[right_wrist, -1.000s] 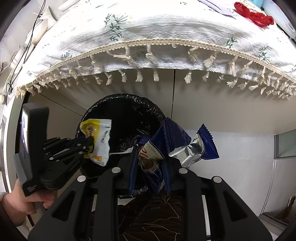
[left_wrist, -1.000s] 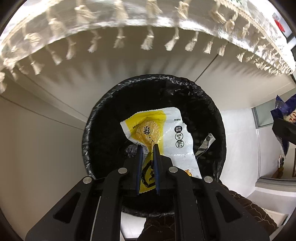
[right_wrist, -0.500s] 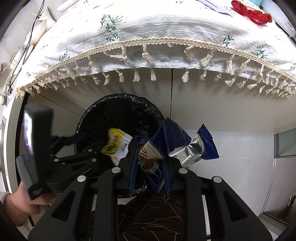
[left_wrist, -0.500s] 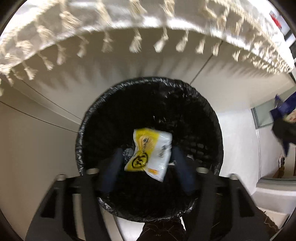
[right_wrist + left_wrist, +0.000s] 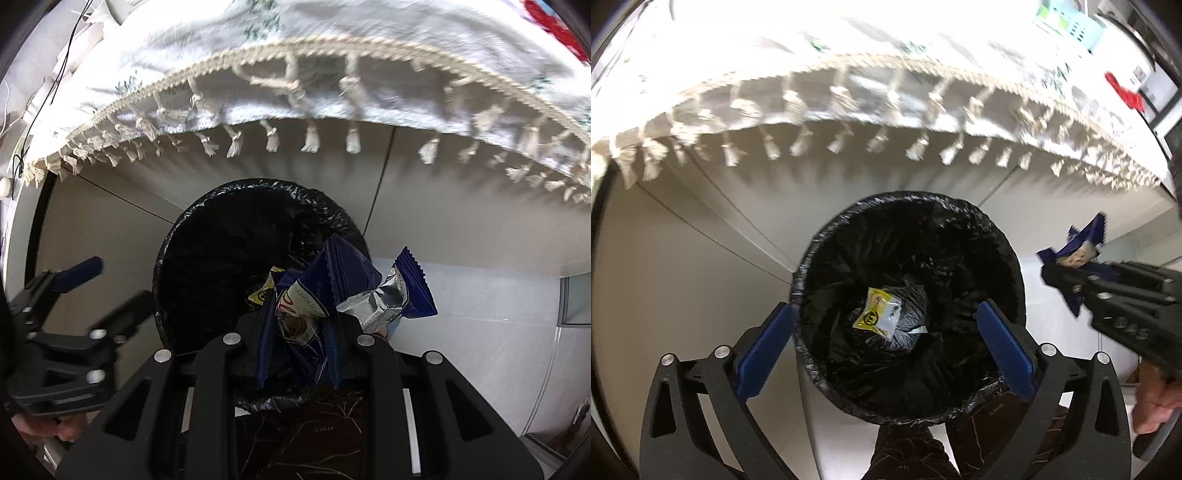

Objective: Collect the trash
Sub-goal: 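Open the right tool to drop the blue biscuit bag into the bin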

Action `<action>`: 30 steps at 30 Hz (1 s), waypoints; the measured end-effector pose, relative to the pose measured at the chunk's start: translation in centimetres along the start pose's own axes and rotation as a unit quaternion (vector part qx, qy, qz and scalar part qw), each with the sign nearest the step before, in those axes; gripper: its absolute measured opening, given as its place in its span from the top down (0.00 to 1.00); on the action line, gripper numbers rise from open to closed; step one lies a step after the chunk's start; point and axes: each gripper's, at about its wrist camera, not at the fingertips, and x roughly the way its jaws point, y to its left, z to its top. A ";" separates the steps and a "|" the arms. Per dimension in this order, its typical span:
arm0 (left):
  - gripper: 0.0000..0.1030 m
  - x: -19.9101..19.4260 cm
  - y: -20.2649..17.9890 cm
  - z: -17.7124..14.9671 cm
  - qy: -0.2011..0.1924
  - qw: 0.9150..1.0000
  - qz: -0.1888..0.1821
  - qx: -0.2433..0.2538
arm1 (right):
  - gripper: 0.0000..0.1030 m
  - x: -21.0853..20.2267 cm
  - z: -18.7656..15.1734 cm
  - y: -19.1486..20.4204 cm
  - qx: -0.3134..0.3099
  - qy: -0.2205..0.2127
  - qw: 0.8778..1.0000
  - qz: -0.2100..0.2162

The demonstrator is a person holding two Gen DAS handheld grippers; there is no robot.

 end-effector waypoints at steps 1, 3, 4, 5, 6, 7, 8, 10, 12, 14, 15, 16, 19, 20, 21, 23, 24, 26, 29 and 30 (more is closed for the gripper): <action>0.06 -0.3 0.3 0.0 -0.002 1.000 0.000 -0.003 | 0.78 0.3 0.1 0.2 -0.001 0.002 1.000 0.002; 0.06 -0.8 0.7 0.1 -0.004 1.000 0.005 -0.008 | 0.78 1.0 0.3 0.6 -0.004 0.004 1.000 0.002; 0.06 -1.2 1.0 0.2 -0.006 1.000 0.006 -0.010 | 0.78 1.2 0.4 0.8 -0.005 0.005 1.000 0.003; 0.06 -1.4 1.2 0.2 -0.008 1.000 0.007 -0.012 | 0.78 1.5 0.5 1.1 -0.006 0.006 1.000 0.005; 0.06 -1.7 1.5 0.2 -0.011 1.000 0.008 -0.015 | 0.78 1.9 0.5 1.3 -0.008 0.007 1.000 0.005; 0.06 -2.1 1.7 0.2 -0.013 1.000 0.010 -0.019 | 0.78 2.2 0.5 1.6 -0.010 0.008 1.000 0.004; 0.06 -2.5 1.9 0.2 -0.014 1.000 0.010 -0.022 | 0.78 2.5 0.6 1.8 -0.011 0.010 1.000 0.004; 0.06 -3.1 2.3 0.2 -0.017 0.999 0.010 -0.028 | 0.78 3.2 0.6 2.2 -0.016 0.011 1.000 0.004; 0.06 -3.6 2.6 0.2 -0.018 0.999 0.009 -0.031 | 0.78 3.9 0.7 2.8 -0.023 0.015 1.000 0.003; 0.06 -3.8 2.9 0.2 -0.019 0.999 0.010 -0.034 | 0.77 4.5 0.8 3.2 -0.027 0.017 0.999 0.003; 0.06 -3.8 2.9 0.2 -0.018 0.999 0.011 -0.035 | 0.77 5.0 0.9 3.4 -0.029 0.019 0.999 0.001; 0.06 -3.8 3.0 0.2 -0.018 0.999 0.011 -0.036 | 0.77 5.3 0.9 3.5 -0.030 0.020 0.999 0.001; 0.06 -3.7 3.3 -0.1 -0.016 0.999 0.015 -0.040 | 0.76 5.8 0.8 4.1 -0.036 0.020 0.999 0.003; 0.06 -3.5 3.4 -0.3 -0.014 0.999 0.016 -0.041 | 0.75 5.9 0.8 4.1 -0.036 0.021 0.999 0.003; 0.06 -3.5 3.5 -0.3 -0.013 0.999 0.018 -0.042 | 0.74 6.2 0.8 4.2 -0.037 0.021 0.999 0.002; 0.06 -3.2 3.8 -0.6 -0.009 0.999 0.021 -0.043 | 0.73 6.7 0.7 4.4 -0.042 0.023 0.999 -0.002; 0.06 -3.1 3.9 -0.7 -0.007 0.999 0.022 -0.044 | 0.73 6.8 0.7 4.6 -0.044 0.024 0.999 -0.004; 0.06 -2.9 4.1 -0.9 -0.006 0.999 0.025 -0.044 | 0.68 6.9 0.7 4.8 -0.048 0.021 0.999 -0.006; 0.06 -2.7 4.2 -1.1 -0.003 0.999 0.028 -0.045 | 0.58 6.8 0.7 4.7 -0.047 0.015 0.999 -0.006; 0.06 -2.6 4.3 -1.1 -0.002 0.999 0.029 -0.045 | 0.55 6.7 0.7 4.7 -0.046 0.012 0.999 -0.007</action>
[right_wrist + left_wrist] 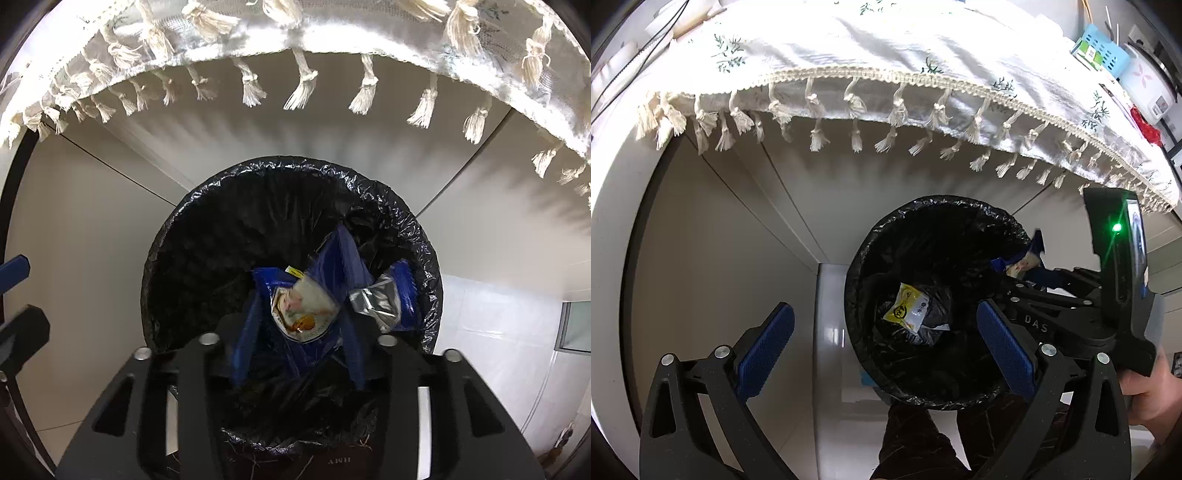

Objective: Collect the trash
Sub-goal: 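Open the right tool to drop the blue biscuit bag into the bin, then move both open tools back over the table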

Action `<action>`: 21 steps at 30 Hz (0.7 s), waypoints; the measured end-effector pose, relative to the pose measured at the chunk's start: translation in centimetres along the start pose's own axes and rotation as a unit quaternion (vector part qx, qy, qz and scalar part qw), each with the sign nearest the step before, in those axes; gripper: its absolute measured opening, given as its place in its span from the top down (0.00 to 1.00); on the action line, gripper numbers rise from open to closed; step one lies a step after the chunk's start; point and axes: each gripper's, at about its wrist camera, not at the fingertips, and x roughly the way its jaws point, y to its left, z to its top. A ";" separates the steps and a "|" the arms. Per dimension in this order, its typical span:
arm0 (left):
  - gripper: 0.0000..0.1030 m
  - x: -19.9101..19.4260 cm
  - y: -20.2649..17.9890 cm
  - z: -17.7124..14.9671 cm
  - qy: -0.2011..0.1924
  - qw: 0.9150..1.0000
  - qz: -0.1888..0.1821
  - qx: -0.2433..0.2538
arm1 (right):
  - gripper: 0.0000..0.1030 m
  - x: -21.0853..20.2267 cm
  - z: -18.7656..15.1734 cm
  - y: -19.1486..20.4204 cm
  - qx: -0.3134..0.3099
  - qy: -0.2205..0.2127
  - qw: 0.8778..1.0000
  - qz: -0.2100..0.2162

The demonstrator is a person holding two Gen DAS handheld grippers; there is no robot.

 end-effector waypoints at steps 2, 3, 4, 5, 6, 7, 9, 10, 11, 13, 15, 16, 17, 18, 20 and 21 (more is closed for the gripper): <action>0.06 0.2 0.1 -0.1 0.000 1.000 0.001 0.000 | 0.42 -0.3 0.1 -0.2 0.002 -0.005 1.000 -0.002; 0.06 0.4 0.1 -0.1 0.002 1.000 0.003 0.000 | 0.39 -0.6 0.1 -0.2 0.000 -0.008 1.000 -0.005; 0.06 0.6 0.1 -0.2 0.004 1.000 0.003 0.000 | 0.34 -0.8 0.1 -0.2 -0.005 -0.012 1.000 -0.009; 0.06 0.8 0.1 -0.3 0.004 1.000 0.003 -0.001 | 0.28 -1.2 0.2 -0.3 -0.009 -0.015 1.000 -0.013; 0.06 1.0 0.1 -0.3 0.004 1.000 0.003 -0.002 | 0.26 -1.6 0.2 -0.4 -0.012 -0.020 1.000 -0.019; 0.06 1.1 0.1 -0.2 0.005 1.000 0.004 -0.003 | 0.22 -2.0 0.2 -0.5 -0.014 -0.025 0.999 -0.023; 0.06 1.2 0.0 -0.1 0.004 1.000 0.003 -0.004 | 0.17 -3.2 0.4 -1.0 -0.011 -0.034 0.999 -0.025; 0.06 1.2 0.0 0.0 0.003 1.000 0.003 -0.004 | 0.14 -3.7 0.5 -1.2 -0.009 -0.037 0.999 -0.026; 0.06 1.2 -0.1 0.1 0.003 1.000 0.003 -0.004 | 0.13 -4.2 0.7 -1.4 -0.007 -0.040 0.999 -0.026; 0.06 0.8 -0.2 0.4 0.000 1.000 -0.001 -0.005 | 0.10 -5.4 0.9 -1.7 -0.009 -0.044 0.998 -0.033; 0.06 0.3 -0.4 0.8 -0.002 1.000 -0.002 -0.002 | 0.09 -6.4 1.3 -1.8 -0.011 -0.043 0.998 -0.033; 0.06 0.0 -0.6 1.0 -0.005 1.000 -0.003 0.001 | 0.09 -7.0 1.4 -1.9 -0.012 -0.044 0.998 -0.032; 0.06 -0.3 -0.8 1.2 -0.006 1.000 -0.001 0.004 | 0.09 -7.9 1.5 -2.2 -0.009 -0.049 0.998 -0.035; 0.06 -0.6 -1.0 1.4 -0.007 1.000 -0.002 0.007 | 0.09 -8.5 1.6 -2.3 -0.008 -0.052 0.998 -0.038; 0.06 -1.5 -1.3 1.9 -0.010 1.000 -0.006 0.009 | 0.09 -10.3 1.9 -2.8 -0.002 -0.060 0.997 -0.042; 0.06 -1.9 -1.5 2.2 -0.010 1.000 -0.006 0.010 | 0.09 -11.6 2.0 -3.1 0.003 -0.065 0.997 -0.045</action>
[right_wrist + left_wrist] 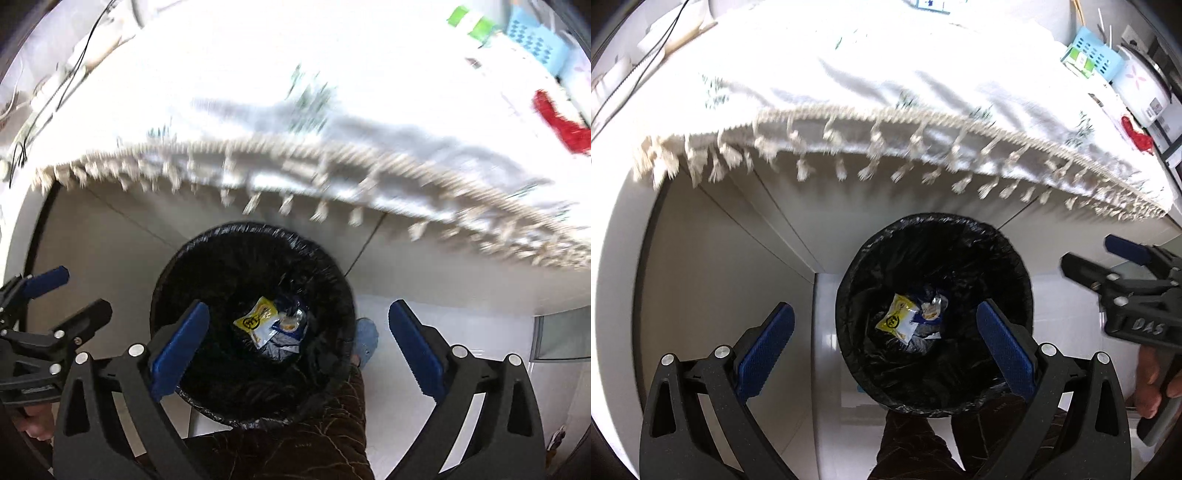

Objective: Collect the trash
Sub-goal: 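Move both open tools back over the table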

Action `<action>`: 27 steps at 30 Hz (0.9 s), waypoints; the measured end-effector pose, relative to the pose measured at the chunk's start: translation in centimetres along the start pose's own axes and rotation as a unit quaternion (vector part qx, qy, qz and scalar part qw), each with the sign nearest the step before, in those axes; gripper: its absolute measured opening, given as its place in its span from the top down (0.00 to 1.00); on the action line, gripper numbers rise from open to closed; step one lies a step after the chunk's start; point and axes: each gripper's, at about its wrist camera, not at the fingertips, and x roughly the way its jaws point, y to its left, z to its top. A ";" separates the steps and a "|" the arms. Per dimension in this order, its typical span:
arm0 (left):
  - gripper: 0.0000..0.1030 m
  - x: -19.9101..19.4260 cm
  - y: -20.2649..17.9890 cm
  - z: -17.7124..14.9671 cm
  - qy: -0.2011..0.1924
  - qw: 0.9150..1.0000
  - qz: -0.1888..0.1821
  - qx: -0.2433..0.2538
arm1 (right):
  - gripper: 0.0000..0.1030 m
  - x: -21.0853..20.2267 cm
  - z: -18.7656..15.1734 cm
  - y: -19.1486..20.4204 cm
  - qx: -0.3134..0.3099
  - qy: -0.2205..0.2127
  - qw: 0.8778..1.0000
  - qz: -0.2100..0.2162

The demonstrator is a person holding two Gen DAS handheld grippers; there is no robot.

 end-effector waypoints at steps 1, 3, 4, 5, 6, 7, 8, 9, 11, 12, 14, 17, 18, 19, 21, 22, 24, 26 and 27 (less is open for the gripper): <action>0.06 -0.5 -0.3 0.3 -0.001 1.000 0.000 0.002 | 0.09 -0.9 0.2 -0.4 0.005 -0.004 1.000 0.000; 0.06 -1.6 -0.7 1.1 -0.005 1.000 -0.001 0.005 | 0.09 -2.8 0.7 -1.2 0.014 -0.013 1.000 -0.004; 0.06 -2.1 -0.9 1.4 -0.008 1.000 -0.004 0.005 | 0.09 -3.7 1.0 -1.6 0.019 -0.017 1.000 -0.007; 0.06 -2.6 -1.1 1.8 -0.009 1.000 -0.006 0.007 | 0.09 -4.6 1.3 -2.1 0.024 -0.022 0.999 -0.008; 0.06 -3.0 -1.3 2.2 -0.010 1.000 -0.006 0.008 | 0.09 -5.2 1.5 -2.4 0.028 -0.025 0.999 -0.009; 0.06 -3.6 -1.6 2.7 -0.012 1.000 -0.007 0.010 | 0.09 -5.9 1.7 -2.7 0.031 -0.028 0.999 -0.013; 0.06 -4.1 -1.8 3.2 -0.016 1.000 -0.010 0.012 | 0.09 -6.6 1.9 -3.1 0.035 -0.032 0.999 -0.015; 0.06 -4.6 -2.1 3.8 -0.019 1.000 -0.012 0.014 | 0.09 -7.4 2.2 -3.6 0.040 -0.038 0.998 -0.012; 0.06 -5.3 -2.7 4.9 -0.019 1.000 -0.013 0.017 | 0.09 -8.8 2.8 -4.8 0.048 -0.046 0.998 -0.015; 0.06 -5.5 -3.0 5.6 -0.018 1.000 -0.014 0.018 | 0.09 -9.1 3.0 -5.2 0.051 -0.050 0.997 -0.016; 0.06 -6.1 -3.6 6.9 -0.020 0.999 -0.020 0.019 | 0.09 -10.0 3.6 -6.3 0.052 -0.058 0.997 -0.019; 0.06 -6.5 -4.8 8.8 -0.028 0.999 -0.022 0.028 | 0.09 -10.8 4.2 -7.9 0.058 -0.067 0.996 -0.025; 0.06 -6.5 -5.1 9.5 -0.030 0.999 -0.022 0.030 | 0.09 -11.1 4.6 -8.6 0.063 -0.069 0.995 -0.026; 0.06 -6.4 -5.5 10.1 -0.031 0.999 -0.022 0.032 | 0.09 -11.3 4.9 -9.4 0.067 -0.071 0.995 -0.027; 0.06 -6.3 -6.0 11.3 -0.033 0.999 -0.023 0.035 | 0.09 -11.5 5.7 -10.8 0.076 -0.075 0.994 -0.032; 0.06 -6.1 -6.4 12.1 -0.033 0.998 -0.022 0.037 | 0.09 -11.6 5.9 -11.4 0.079 -0.077 0.993 -0.034; 0.06 -5.8 -7.0 13.2 -0.032 0.998 -0.022 0.039 | 0.09 -11.6 6.7 -12.7 0.085 -0.077 0.993 -0.041; 0.06 -5.4 -7.6 14.5 -0.032 0.998 -0.021 0.041 | 0.09 -11.6 7.4 -13.8 0.091 -0.075 0.992 -0.044; 0.06 -5.2 -7.7 15.0 -0.032 0.998 -0.022 0.041 | 0.09 -11.6 7.7 -14.2 0.092 -0.075 0.992 -0.045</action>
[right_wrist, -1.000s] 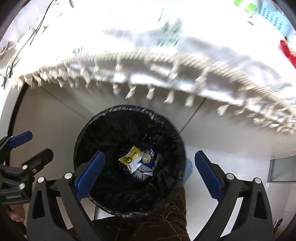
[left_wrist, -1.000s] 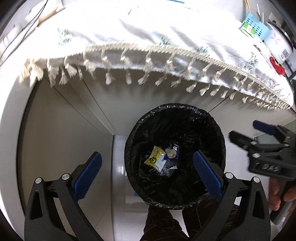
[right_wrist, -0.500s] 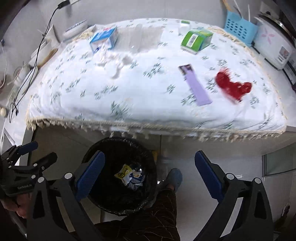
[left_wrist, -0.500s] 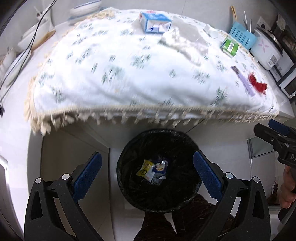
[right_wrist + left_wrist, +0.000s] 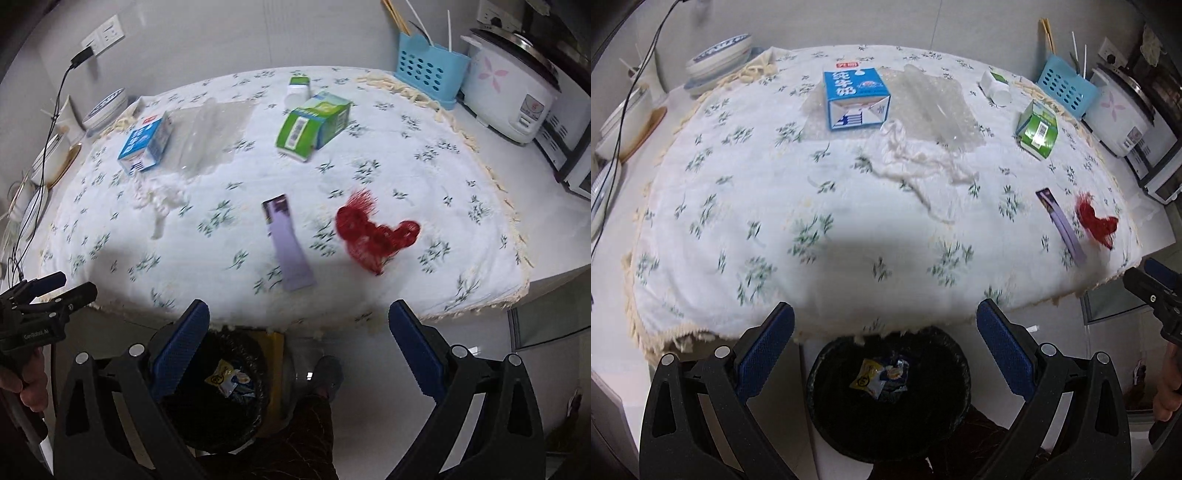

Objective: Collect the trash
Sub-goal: 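Move both open tools back over the table, then grasp the red mesh net with the right tool while the left tool grasps the white tissue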

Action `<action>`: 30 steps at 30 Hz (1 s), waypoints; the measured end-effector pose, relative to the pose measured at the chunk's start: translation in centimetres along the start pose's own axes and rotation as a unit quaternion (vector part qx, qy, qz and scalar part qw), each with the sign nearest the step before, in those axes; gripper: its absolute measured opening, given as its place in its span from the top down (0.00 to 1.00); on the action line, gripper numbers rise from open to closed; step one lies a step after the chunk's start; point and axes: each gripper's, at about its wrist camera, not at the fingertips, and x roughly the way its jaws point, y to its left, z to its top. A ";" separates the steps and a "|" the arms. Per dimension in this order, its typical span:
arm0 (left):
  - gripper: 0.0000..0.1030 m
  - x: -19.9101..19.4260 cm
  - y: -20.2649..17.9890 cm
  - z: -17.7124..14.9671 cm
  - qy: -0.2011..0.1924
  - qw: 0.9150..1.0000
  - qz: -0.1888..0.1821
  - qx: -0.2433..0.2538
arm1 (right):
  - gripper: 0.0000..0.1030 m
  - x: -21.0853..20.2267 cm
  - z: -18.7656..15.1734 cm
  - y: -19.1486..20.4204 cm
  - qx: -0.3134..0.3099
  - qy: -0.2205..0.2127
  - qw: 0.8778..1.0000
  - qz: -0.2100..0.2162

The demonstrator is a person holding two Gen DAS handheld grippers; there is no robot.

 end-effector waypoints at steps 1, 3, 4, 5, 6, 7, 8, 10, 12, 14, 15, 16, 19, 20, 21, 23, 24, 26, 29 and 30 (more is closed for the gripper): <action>0.06 0.3 -0.2 0.6 0.001 1.000 0.001 0.000 | 0.09 0.1 0.4 -0.3 0.001 0.000 1.000 -0.002; 0.06 1.0 -0.5 1.8 0.003 1.000 0.000 -0.003 | 0.09 0.5 1.3 -1.0 0.002 0.001 1.000 -0.006; 0.06 1.2 -0.6 2.3 0.005 1.000 0.000 -0.004 | 0.09 0.6 1.6 -1.3 0.003 0.001 1.000 -0.006; 0.06 1.6 -0.7 2.8 0.006 1.000 0.001 -0.004 | 0.09 0.8 2.0 -1.7 0.003 0.002 1.000 -0.007; 0.06 1.9 -0.9 3.3 0.007 1.000 0.002 -0.004 | 0.09 1.0 2.3 -1.9 0.003 0.002 1.000 -0.008; 0.06 2.2 -1.0 3.8 0.008 1.000 0.003 -0.003 | 0.10 1.2 2.7 -2.2 0.002 0.002 1.000 -0.009; 0.06 2.6 -1.2 4.3 0.009 1.000 0.005 -0.003 | 0.10 1.5 3.1 -2.5 0.002 0.004 1.000 -0.009; 0.06 3.3 -1.3 5.3 0.012 1.000 0.005 -0.006 | 0.11 2.0 3.8 -3.0 0.002 0.008 1.000 -0.009; 0.06 4.1 -1.4 6.2 0.017 1.000 0.004 -0.010 | 0.11 2.5 4.4 -3.5 0.002 0.013 1.000 -0.008; 0.06 4.8 -1.4 7.0 0.021 1.000 0.005 -0.014 | 0.11 3.1 4.9 -3.9 -0.002 0.018 1.000 -0.007; 0.06 5.2 -1.3 7.4 0.023 1.000 0.005 -0.017 | 0.11 3.3 5.1 -4.0 -0.004 0.020 1.000 -0.006; 0.06 5.4 -1.3 7.7 0.024 1.000 0.006 -0.018 | 0.11 3.7 5.3 -4.2 -0.005 0.024 1.000 -0.003; 0.07 6.4 -1.0 8.5 0.030 0.999 0.008 -0.027 | 0.13 4.6 5.5 -4.6 -0.004 0.033 0.999 0.001; 0.07 6.6 -0.9 8.7 0.032 0.999 0.006 -0.031 | 0.15 5.0 5.6 -4.8 -0.004 0.038 0.999 0.003; 0.07 6.8 -0.8 8.8 0.032 0.999 0.007 -0.032 | 0.15 5.2 5.7 -4.9 -0.004 0.041 0.999 0.005; 0.07 7.3 -0.8 9.2 0.035 0.999 0.009 -0.034 | 0.16 5.7 5.8 -5.2 -0.004 0.046 0.999 0.005; 0.07 7.6 -0.8 9.4 0.037 0.999 0.008 -0.034 | 0.17 5.9 5.9 -5.3 -0.004 0.048 0.999 0.006; 0.08 8.1 -1.1 9.7 0.044 0.999 0.005 -0.032 | 0.20 6.3 6.0 -5.7 0.000 0.054 0.998 0.010; 0.09 8.9 -1.6 10.1 0.051 0.998 0.005 -0.025 | 0.23 7.1 6.1 -6.1 0.005 0.064 0.998 0.016; 0.10 9.1 -1.7 10.2 0.055 0.998 0.004 -0.025 | 0.24 7.3 6.2 -6.2 0.005 0.066 0.998 0.016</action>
